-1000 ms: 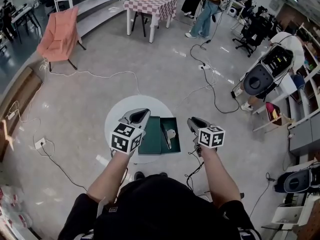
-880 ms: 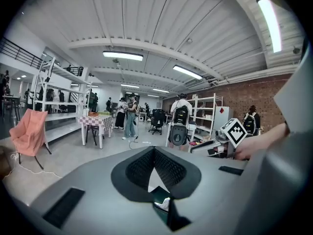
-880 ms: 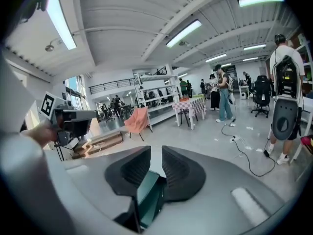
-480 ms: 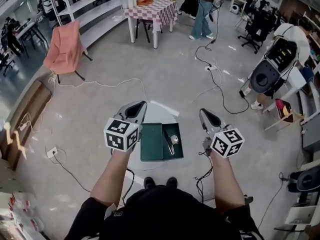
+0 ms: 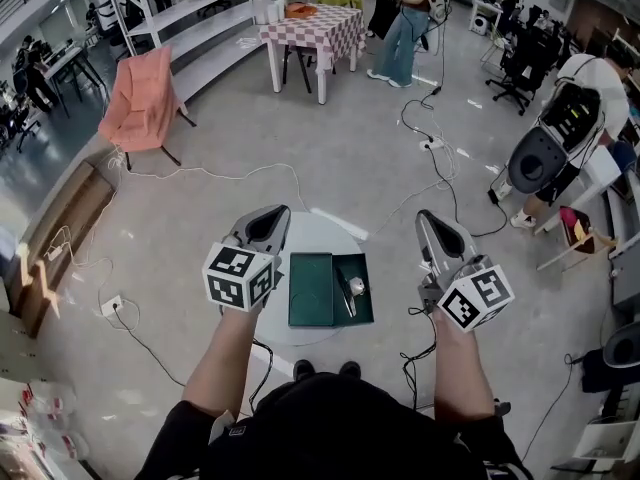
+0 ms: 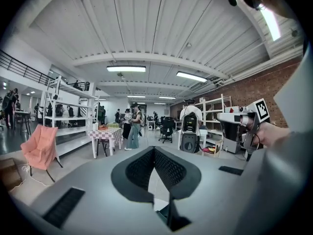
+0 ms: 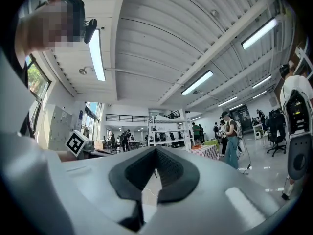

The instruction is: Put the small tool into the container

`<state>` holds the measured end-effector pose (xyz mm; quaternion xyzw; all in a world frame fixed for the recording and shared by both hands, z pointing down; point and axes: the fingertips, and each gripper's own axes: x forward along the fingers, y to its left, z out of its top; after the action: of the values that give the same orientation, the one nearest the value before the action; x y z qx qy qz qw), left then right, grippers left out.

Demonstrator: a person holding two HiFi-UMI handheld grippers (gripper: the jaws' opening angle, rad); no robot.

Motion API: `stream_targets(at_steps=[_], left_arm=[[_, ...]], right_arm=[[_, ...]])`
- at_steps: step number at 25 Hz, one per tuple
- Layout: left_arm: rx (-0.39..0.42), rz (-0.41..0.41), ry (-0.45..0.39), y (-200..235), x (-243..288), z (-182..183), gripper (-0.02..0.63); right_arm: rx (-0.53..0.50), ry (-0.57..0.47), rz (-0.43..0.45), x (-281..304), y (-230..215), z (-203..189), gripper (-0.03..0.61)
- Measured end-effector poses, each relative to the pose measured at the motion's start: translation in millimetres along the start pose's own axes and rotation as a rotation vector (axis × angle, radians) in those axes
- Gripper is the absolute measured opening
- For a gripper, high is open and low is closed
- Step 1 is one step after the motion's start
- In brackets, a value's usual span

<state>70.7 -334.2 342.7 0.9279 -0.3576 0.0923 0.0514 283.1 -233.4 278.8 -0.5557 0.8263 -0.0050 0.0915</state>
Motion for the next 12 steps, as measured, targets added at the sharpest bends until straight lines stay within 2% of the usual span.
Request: stream_targets(at_steps=[5, 12], left_arm=[[-0.011, 0.035, -0.032, 10.1, -8.5, 9.0, 0.006], [-0.030, 0.055, -0.037, 17.3, -12.6, 5.8, 0.006]], right_arm=[[-0.035, -0.010, 0.006, 8.7, 5.4, 8.8, 0.009], [-0.026, 0.015, 0.001, 13.8, 6.4, -2.3, 0.008]])
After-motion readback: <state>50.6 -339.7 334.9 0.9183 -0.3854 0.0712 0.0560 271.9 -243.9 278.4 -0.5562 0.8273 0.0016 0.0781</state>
